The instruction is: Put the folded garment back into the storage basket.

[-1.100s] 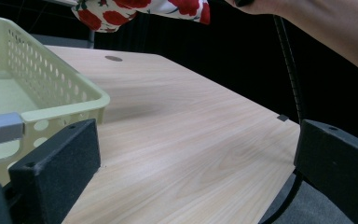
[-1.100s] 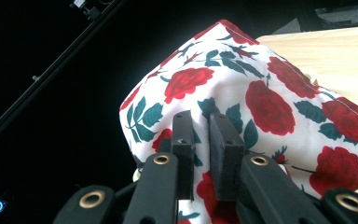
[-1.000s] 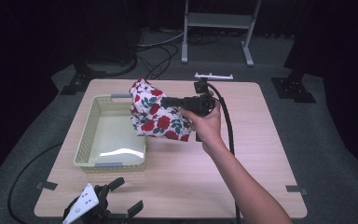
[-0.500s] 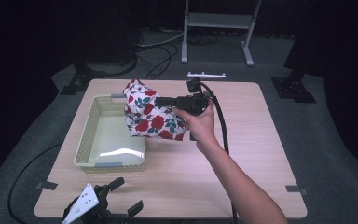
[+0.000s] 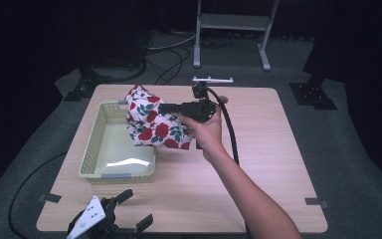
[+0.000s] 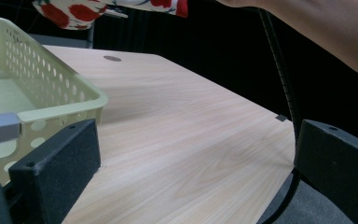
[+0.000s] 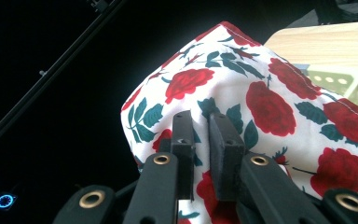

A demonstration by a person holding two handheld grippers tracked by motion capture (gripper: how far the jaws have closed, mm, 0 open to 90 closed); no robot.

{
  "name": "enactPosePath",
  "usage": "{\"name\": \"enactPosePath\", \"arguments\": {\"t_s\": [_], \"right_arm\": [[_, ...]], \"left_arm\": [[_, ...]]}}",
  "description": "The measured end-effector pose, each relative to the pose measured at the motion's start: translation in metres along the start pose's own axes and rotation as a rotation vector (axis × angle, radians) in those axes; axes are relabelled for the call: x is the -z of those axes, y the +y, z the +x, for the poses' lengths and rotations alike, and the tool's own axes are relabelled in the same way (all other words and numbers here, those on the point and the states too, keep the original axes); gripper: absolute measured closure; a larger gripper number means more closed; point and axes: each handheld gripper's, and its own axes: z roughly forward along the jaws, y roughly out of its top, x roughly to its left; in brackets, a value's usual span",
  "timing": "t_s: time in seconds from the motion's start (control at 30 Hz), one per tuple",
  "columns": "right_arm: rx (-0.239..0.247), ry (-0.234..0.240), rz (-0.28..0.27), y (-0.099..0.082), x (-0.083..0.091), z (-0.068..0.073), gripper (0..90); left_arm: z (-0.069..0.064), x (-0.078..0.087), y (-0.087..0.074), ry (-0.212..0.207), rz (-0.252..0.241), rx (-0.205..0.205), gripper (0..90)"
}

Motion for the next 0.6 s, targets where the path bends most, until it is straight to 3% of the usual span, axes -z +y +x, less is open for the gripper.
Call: {"name": "enactPosePath", "arguments": {"t_s": [0.6], "right_arm": [[-0.008, 0.020, 0.017, 0.001, -0.023, 0.002, 81.2]], "left_arm": [[0.000, 0.000, 0.000, -0.004, -0.002, 0.003, 0.0]]}}
